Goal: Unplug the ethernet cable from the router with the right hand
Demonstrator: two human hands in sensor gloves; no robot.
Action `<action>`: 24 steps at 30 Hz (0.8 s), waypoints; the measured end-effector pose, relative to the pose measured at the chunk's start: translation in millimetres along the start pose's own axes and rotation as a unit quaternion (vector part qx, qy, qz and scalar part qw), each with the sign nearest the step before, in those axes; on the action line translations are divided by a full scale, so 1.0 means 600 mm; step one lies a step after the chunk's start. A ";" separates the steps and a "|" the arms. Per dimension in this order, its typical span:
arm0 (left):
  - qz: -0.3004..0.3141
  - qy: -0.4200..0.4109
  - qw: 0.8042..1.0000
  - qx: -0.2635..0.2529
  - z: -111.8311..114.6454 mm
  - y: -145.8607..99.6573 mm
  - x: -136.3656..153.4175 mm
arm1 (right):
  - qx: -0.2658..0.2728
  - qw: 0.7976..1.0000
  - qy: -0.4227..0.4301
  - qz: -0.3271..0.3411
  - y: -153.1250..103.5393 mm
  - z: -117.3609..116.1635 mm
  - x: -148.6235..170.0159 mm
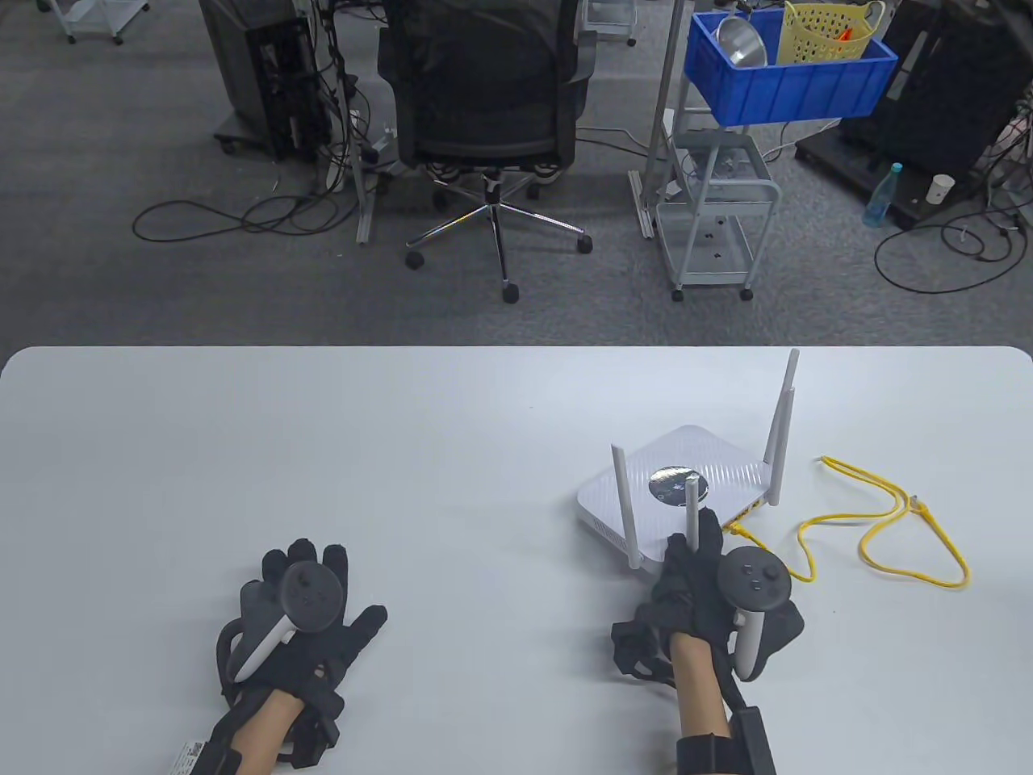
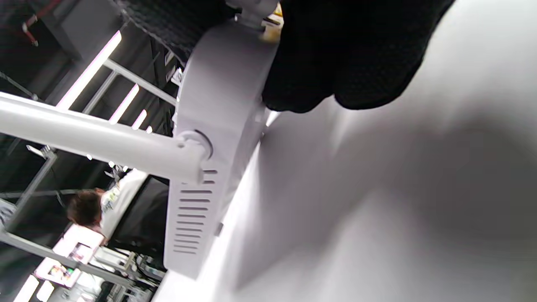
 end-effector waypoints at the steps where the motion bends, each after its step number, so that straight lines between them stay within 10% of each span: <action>1: 0.000 0.000 1.000 0.000 0.000 0.000 0.000 | -0.002 1.000 0.018 -0.006 0.000 0.002 0.002; 16: 0.045 -0.104 0.993 -0.013 -0.017 -0.013 0.012 | -0.131 0.983 0.112 0.065 -0.069 -0.033 -0.058; 24: 0.193 -0.351 0.916 -0.013 -0.023 -0.019 0.024 | -0.240 0.953 0.131 0.132 -0.164 -0.083 -0.106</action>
Point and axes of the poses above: the tracker on the back of each hand, its own x axis roughly to the little-finger side, its own y axis roughly from the wrist to the fingertips, z = x × y, the point moved 3 cm from there along y, roughly from the wrist to the fingertips, and after that the axes turned 15 degrees about x, right-handed, at the moved point
